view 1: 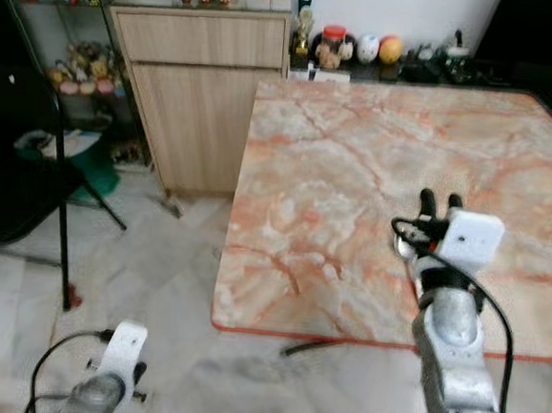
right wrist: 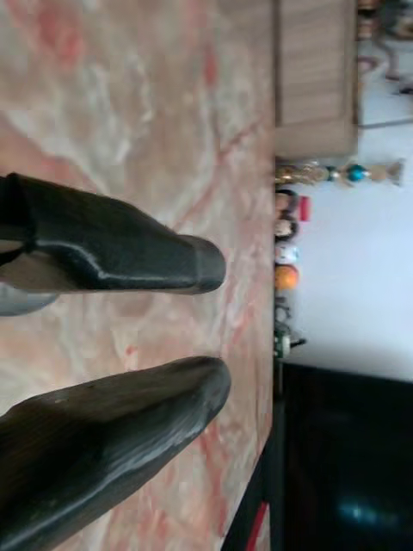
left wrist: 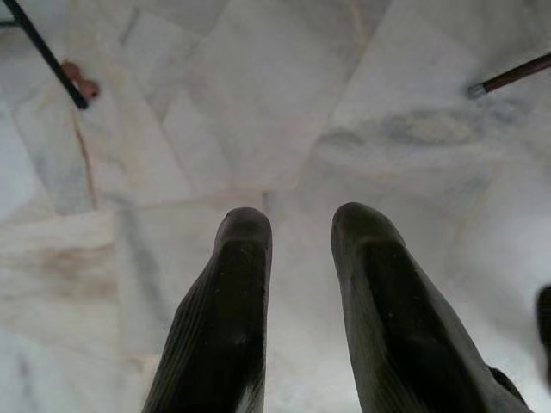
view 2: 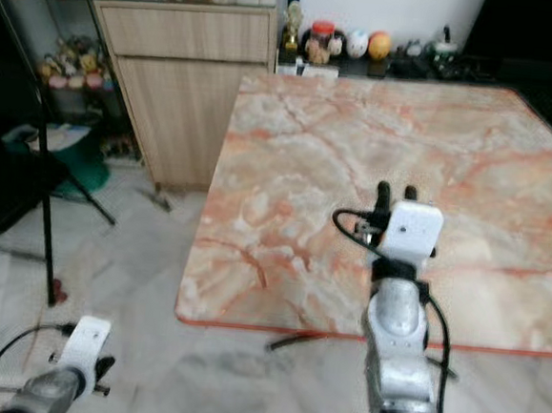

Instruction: Setting the table

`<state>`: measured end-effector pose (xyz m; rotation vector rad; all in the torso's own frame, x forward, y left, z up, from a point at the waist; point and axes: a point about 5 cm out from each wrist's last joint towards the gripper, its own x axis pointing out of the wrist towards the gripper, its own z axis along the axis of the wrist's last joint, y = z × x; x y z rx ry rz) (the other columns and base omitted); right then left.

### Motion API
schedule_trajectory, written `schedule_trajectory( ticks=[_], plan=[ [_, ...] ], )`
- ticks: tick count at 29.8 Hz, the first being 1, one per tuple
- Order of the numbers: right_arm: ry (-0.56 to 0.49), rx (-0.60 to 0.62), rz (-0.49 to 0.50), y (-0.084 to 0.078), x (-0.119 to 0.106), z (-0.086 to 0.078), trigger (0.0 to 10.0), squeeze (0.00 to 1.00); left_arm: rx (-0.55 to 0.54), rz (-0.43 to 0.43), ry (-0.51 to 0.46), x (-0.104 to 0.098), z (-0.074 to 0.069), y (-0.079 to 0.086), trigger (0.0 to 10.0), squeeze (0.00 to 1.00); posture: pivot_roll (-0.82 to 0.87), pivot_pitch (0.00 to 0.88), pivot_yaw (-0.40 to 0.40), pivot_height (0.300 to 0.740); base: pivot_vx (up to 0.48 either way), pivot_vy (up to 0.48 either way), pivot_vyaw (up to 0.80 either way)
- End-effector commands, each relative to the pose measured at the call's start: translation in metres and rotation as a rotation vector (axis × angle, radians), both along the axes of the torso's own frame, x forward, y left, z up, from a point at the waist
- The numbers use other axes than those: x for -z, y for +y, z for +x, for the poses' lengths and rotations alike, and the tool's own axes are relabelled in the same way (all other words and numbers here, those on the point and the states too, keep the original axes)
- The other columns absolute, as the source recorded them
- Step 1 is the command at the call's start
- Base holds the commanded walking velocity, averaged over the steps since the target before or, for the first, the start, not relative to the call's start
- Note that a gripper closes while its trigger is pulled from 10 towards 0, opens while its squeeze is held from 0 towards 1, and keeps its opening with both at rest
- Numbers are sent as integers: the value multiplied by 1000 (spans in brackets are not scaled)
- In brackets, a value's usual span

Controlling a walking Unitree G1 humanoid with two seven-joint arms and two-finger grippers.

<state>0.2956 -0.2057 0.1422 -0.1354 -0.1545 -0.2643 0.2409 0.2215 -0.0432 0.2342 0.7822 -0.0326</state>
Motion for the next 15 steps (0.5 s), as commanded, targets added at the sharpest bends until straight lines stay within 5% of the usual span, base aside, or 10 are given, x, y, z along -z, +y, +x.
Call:
schedule_trajectory(
  ticks=[1, 2, 3, 4, 5, 10, 11, 12, 13, 15],
  plan=[
    [31, -5, 10, 0, 3, 1, 10000, 0, -5, 21, 34, 4, -9, 8, 10000, 0, -6, 0, 9, 740, 0, 0, 0],
    [54, -4, -2, -1, 6, 0, 10000, 0, -5, 21, 35, 4, -9, 8, 10000, 0, -6, 0, 9, 740, 0, 0, 0],
    [71, -1, -7, -3, 8, 0, 10000, 455, -4, 21, 35, 4, -9, 8, 10000, 0, -9, 0, 9, 740, 0, 0, 0],
    [81, 1, -9, -4, 10, -1, 10000, 455, -4, 21, 35, 5, -9, 8, 10000, 0, -7, 0, 8, 740, 0, 0, 0],
    [115, 13, 23, -8, 15, -2, 10000, 1000, -4, 20, 35, 5, -9, 7, 10000, 0, -7, 0, 8, 740, 0, 0, 0],
    [180, 58, 81, -16, 23, -2, 10000, 1000, -4, 19, 36, 5, -9, 7, 10000, 0, -7, 0, 8, 740, 0, 0, 0],
    [233, 80, 115, -20, 29, -1, 10000, 851, -4, 19, 37, 5, -9, 7, 10000, 0, -8, 0, 7, 740, 0, 0, 0],
    [254, 86, 128, -21, 32, -1, 10000, 851, -4, 19, 37, 5, -9, 7, 10000, 0, -8, 0, 7, 740, 0, 0, 0],
    [294, 79, 131, -21, 37, -1, 10000, 0, -4, 19, 37, 5, -9, 7, 10000, 0, -7, 0, 8, 740, 0, 0, 0],
    [322, 74, 131, -20, 41, -1, 10000, 0, -4, 19, 37, 5, -9, 7, 10000, 0, -7, 0, 8, 740, 0, 0, 0]
  ],
)
